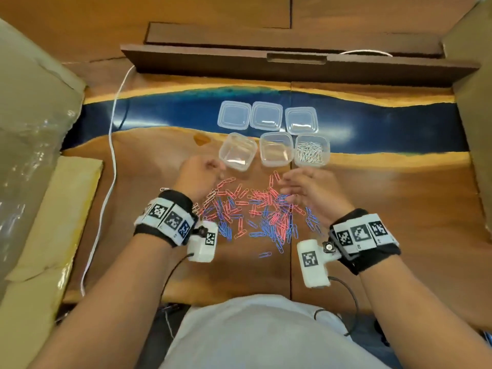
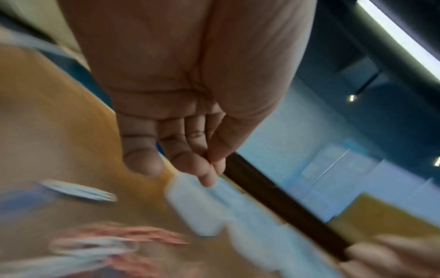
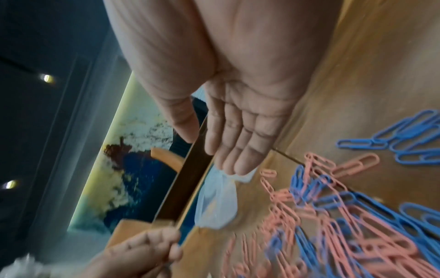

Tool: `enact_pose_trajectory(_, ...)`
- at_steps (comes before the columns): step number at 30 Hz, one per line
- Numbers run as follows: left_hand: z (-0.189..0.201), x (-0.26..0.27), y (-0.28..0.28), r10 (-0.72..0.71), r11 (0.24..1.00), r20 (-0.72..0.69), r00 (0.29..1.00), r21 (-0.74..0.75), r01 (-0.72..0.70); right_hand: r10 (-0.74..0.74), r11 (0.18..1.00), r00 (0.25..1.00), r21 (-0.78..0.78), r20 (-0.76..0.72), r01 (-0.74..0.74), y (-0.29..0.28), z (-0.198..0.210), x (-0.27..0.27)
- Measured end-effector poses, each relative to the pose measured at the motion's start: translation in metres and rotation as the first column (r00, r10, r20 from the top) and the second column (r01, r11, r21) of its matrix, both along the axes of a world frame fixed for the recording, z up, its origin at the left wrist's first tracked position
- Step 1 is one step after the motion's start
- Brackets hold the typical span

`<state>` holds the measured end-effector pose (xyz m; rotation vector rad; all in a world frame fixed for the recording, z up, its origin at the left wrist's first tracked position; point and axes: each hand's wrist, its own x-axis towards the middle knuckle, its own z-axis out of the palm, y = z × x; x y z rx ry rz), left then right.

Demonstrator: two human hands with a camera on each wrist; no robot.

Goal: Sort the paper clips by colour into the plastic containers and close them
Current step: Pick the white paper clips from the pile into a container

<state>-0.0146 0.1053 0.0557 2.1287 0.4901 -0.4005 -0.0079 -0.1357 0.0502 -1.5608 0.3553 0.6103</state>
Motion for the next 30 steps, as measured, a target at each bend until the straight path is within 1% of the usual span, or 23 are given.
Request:
enact_pose_trajectory(1,-0.012,-0.014,0.023,-0.032,0.982,0.006,0.999,0.189,0.03,0.069,0.997,0.997,-0.042,0.018,-0.068,0.01,-0.001,-0.007)
enact_pose_trajectory(2,-0.024,-0.027,0.043,-0.068,0.927,-0.021,0.997,0.369,0.071,0.151,0.985,0.988,-0.091,0.034,-0.147,0.021,-0.005,-0.013)
enact_pose_trajectory(3,-0.035,-0.039,0.06,-0.099,0.861,-0.065,0.993,0.494,0.118,0.251,0.958,0.967,-0.153,0.045,-0.241,0.033,-0.01,-0.019)
enact_pose_trajectory(4,-0.045,-0.049,0.073,-0.108,0.824,-0.096,0.99,0.549,0.143,0.359,0.915,0.932,-0.218,0.049,-0.341,0.047,-0.016,-0.024)
enact_pose_trajectory(6,-0.057,-0.061,0.087,-0.116,0.822,-0.082,0.99,0.552,0.142,0.532,0.812,0.844,-0.322,0.067,-0.486,0.075,-0.029,-0.03)
enact_pose_trajectory(8,-0.062,-0.063,0.093,-0.138,0.822,-0.037,0.99,0.553,0.136,0.639,0.716,0.76,-0.449,0.116,-0.534,0.102,-0.039,-0.031)
enact_pose_trajectory(9,-0.064,-0.062,0.094,-0.147,0.82,-0.022,0.989,0.556,0.134,0.67,0.676,0.73,-0.516,0.134,-0.526,0.114,-0.044,-0.029)
enact_pose_trajectory(11,-0.064,-0.056,0.095,-0.147,0.822,-0.018,0.989,0.554,0.132,0.705,0.604,0.695,-0.633,0.141,-0.484,0.134,-0.052,-0.023)
enact_pose_trajectory(14,-0.067,-0.052,0.096,-0.098,0.849,-0.038,0.994,0.519,0.104,0.763,0.476,0.636,-0.765,0.115,-0.433,0.157,-0.054,-0.011)
enact_pose_trajectory(18,-0.075,-0.054,0.099,-0.003,0.906,-0.074,0.997,0.421,0.034,0.831,0.391,0.54,-0.829,0.132,-0.4,0.181,-0.052,0.008)
enact_pose_trajectory(20,-0.078,-0.054,0.101,-0.006,0.914,-0.094,0.996,0.403,0.044,0.874,0.311,0.476,-0.864,0.097,-0.396,0.188,-0.055,0.017)
enact_pose_trajectory(22,-0.078,-0.052,0.101,-0.049,0.903,-0.124,0.991,0.419,0.097,0.908,0.233,0.417,-0.88,0.044,-0.415,0.193,-0.058,0.025)
enact_pose_trajectory(23,-0.077,-0.052,0.101,-0.083,0.89,-0.131,0.988,0.437,0.133,0.916,0.207,0.4,-0.881,0.023,-0.424,0.195,-0.058,0.027)
enact_pose_trajectory(24,-0.076,-0.052,0.1,-0.112,0.875,-0.133,0.985,0.456,0.161,0.921,0.198,0.389,-0.882,0.019,-0.428,0.197,-0.059,0.029)
enact_pose_trajectory(27,-0.072,-0.056,0.1,-0.144,0.849,-0.123,0.982,0.495,0.186,0.923,0.157,0.384,-0.885,-0.026,-0.438,0.203,-0.064,0.033)
enact_pose_trajectory(28,-0.071,-0.058,0.1,-0.131,0.857,-0.114,0.985,0.487,0.17,0.919,0.146,0.39,-0.879,-0.049,-0.454,0.204,-0.066,0.034)
enact_pose_trajectory(30,-0.069,-0.063,0.102,-0.051,0.914,-0.089,0.995,0.398,0.082,0.909,0.136,0.409,-0.865,-0.086,-0.484,0.205,-0.067,0.033)
